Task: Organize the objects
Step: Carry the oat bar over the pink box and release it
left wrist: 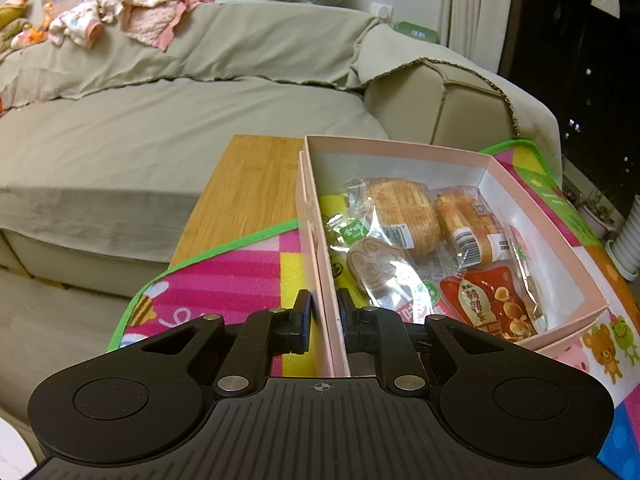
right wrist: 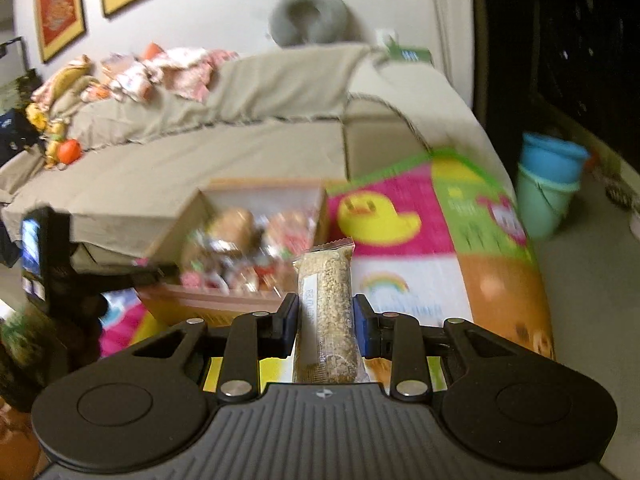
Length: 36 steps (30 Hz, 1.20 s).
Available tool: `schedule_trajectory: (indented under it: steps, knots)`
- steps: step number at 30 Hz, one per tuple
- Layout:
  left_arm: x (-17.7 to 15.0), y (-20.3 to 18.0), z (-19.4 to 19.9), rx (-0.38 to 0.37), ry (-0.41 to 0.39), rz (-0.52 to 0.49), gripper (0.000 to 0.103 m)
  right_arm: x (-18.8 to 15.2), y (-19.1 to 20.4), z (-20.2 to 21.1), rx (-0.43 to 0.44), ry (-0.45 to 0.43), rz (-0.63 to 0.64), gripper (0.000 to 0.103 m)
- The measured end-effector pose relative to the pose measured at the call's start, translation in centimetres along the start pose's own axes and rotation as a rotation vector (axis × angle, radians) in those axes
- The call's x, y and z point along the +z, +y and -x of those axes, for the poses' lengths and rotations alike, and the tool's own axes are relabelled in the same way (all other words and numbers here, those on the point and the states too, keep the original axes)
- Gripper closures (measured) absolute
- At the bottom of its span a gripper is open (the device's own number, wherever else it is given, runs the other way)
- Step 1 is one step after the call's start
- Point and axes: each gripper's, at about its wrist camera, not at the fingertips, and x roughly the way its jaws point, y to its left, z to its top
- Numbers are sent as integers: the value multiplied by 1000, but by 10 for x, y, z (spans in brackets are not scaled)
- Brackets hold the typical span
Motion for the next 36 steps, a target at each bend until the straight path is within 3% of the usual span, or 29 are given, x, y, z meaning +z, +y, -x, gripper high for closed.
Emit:
schedule_trajectory:
  steps: [14, 24, 28, 33, 36]
  knots:
    - [-2, 4, 0, -16, -5, 9, 86, 102, 33, 6, 99, -184, -7, 75]
    - [-3, 4, 0, -23, -6, 10, 86, 138, 48, -55, 136, -164, -88, 74]
    - [-3, 5, 0, -23, -6, 10, 86, 135, 50, -66, 138, -174, -101, 52]
    - [-3, 5, -1, -22, -5, 10, 86, 123, 48, -67, 117, -172, -69, 46]
    - [-3, 5, -1, -22, -6, 10, 86, 109, 41, -66, 105, -156, -40, 31]
